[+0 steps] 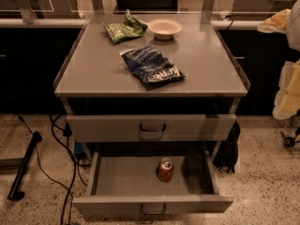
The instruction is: Pick coke can from middle drawer and place on counter
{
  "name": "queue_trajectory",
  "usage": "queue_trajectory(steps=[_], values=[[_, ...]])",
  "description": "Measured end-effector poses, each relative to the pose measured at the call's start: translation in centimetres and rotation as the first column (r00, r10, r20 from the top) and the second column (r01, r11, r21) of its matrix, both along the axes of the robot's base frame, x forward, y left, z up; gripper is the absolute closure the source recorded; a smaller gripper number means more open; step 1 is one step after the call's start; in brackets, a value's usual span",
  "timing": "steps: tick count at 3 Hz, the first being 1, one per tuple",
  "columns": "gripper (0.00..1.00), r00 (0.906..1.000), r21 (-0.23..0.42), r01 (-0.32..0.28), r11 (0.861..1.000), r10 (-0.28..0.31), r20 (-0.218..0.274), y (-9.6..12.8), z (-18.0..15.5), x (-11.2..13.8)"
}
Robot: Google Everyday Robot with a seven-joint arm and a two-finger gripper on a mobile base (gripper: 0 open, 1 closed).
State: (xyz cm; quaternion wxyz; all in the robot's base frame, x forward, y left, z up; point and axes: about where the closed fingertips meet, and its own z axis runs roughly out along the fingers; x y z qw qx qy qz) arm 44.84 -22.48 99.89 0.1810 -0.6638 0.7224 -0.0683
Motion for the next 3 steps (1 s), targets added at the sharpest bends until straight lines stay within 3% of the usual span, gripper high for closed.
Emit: queue_trajectory(steps=[1, 2, 3], values=[[0.01, 1.0000, 0.000, 0.000, 1.000, 0.000, 0.000, 0.0, 0.0, 0.0], [0.24, 1.0000, 0.000, 0.000, 1.000, 0.000, 0.000, 0.0, 0.0, 0.0], [0.48, 0.9999, 0.044, 0.006, 0.999, -0.006, -0.010, 0.5, -1.8, -0.9]])
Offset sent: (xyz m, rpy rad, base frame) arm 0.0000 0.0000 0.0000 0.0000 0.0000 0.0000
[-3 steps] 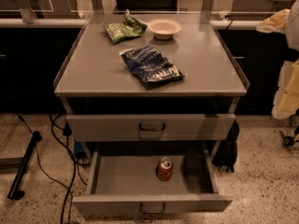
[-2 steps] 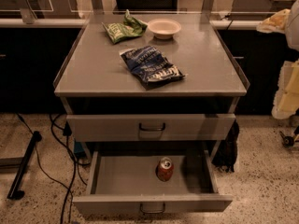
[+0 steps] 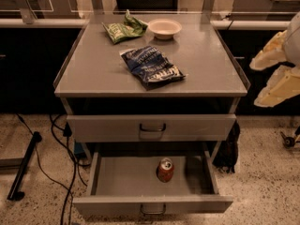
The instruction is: Pick coke can from middle drawer and place on counter
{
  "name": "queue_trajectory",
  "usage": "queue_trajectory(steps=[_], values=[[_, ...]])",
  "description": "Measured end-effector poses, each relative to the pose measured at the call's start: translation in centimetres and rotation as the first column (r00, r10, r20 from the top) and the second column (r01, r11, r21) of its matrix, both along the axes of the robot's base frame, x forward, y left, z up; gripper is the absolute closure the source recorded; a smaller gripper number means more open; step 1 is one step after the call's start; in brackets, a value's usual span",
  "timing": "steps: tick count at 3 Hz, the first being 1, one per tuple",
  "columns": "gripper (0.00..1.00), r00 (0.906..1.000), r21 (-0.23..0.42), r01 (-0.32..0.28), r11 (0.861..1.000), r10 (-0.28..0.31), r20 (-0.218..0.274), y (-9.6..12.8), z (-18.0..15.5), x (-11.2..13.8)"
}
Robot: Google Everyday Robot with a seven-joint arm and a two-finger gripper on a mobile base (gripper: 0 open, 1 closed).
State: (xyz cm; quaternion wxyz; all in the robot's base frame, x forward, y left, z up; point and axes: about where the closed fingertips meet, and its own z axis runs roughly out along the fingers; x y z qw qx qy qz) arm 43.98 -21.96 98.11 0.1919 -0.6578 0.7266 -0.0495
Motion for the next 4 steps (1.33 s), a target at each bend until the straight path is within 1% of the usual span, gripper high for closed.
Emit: queue_trajectory(steps=[1, 2, 3, 4], values=[[0.69, 0.9997, 0.066, 0.020, 0.998, -0.019, -0.018, 0.9, -3.2, -1.0], [0.94, 0.9984, 0.142, 0.043, 0.989, -0.037, -0.043, 2.0, -7.4, -1.7], [1.00, 0.9970, 0.242, 0.066, 0.968, -0.054, -0.056, 4.0, -13.5, -1.8], [1.00, 0.9970, 0.242, 0.065, 0.968, -0.053, -0.056, 4.0, -13.8, -1.8]])
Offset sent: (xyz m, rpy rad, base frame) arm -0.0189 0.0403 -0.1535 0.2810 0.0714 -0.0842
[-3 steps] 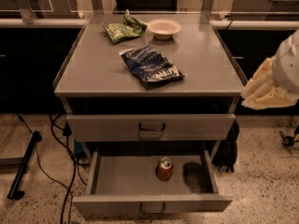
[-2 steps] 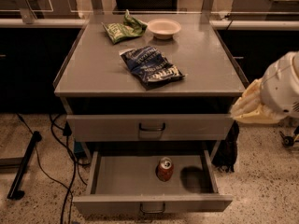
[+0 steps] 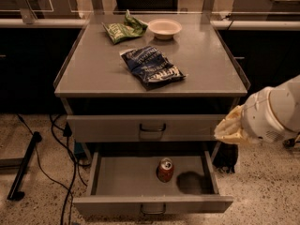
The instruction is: Pick coke can from middle drawer and place on counter
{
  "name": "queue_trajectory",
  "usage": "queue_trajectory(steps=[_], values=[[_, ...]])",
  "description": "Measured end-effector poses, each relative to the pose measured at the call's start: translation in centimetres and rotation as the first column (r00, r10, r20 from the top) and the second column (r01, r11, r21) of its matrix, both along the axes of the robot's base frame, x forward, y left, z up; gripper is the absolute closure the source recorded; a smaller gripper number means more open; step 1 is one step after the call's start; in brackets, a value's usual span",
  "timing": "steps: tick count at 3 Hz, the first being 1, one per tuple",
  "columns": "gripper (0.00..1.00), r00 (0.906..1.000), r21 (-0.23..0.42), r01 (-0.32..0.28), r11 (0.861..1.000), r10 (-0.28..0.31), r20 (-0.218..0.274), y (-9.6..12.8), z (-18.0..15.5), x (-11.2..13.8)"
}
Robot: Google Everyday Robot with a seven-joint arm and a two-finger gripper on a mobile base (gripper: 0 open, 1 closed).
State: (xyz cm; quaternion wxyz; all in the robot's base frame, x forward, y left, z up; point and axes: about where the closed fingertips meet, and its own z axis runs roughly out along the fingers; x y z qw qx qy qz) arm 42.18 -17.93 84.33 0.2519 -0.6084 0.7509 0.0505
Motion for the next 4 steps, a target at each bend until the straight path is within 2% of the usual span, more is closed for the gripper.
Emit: queue_trajectory(steps=[1, 2, 3, 4], values=[[1.00, 0.9999, 0.002, -0.014, 1.000, 0.014, 0.001, 0.0, -2.6, 0.3], [1.00, 0.9998, 0.038, -0.015, 0.999, 0.014, 0.012, 0.1, -9.4, 1.7], [1.00, 0.9989, 0.107, 0.029, 0.994, -0.033, 0.034, 0.4, -15.6, 4.0], [1.00, 0.9989, 0.107, 0.029, 0.994, -0.033, 0.034, 0.4, -15.6, 4.0]])
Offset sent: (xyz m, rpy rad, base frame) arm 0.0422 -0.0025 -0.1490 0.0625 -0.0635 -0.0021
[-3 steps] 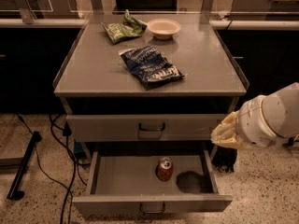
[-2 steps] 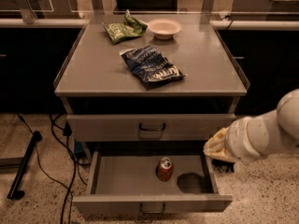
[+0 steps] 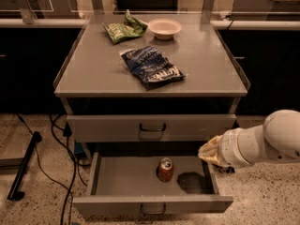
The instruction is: Pick coke can from middle drawer and place on counter
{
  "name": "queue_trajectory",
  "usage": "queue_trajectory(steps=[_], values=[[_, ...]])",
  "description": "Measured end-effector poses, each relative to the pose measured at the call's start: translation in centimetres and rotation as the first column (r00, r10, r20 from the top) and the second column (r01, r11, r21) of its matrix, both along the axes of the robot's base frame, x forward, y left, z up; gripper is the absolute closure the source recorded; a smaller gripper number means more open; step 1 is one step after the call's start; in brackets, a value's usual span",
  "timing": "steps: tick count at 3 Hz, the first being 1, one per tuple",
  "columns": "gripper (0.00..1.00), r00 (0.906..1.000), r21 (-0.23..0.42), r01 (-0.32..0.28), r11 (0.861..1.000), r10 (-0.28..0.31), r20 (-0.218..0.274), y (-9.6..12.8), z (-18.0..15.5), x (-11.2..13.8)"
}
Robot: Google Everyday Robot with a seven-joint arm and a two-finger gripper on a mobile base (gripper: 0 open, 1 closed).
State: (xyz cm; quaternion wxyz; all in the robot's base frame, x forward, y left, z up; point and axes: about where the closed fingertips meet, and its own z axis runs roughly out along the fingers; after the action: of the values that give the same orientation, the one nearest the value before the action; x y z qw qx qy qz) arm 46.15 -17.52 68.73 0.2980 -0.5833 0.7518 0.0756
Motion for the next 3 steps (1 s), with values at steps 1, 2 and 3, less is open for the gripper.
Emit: queue_trajectory(steps=[1, 2, 3], values=[[1.00, 0.9997, -0.013, 0.004, 1.000, -0.003, 0.025, -0.8, -4.0, 2.1], [1.00, 0.9990, -0.010, 0.005, 1.000, -0.004, 0.044, -1.4, -7.5, 3.9], [1.00, 0.9990, -0.006, 0.006, 1.000, -0.005, 0.044, -1.6, -10.6, 5.1]])
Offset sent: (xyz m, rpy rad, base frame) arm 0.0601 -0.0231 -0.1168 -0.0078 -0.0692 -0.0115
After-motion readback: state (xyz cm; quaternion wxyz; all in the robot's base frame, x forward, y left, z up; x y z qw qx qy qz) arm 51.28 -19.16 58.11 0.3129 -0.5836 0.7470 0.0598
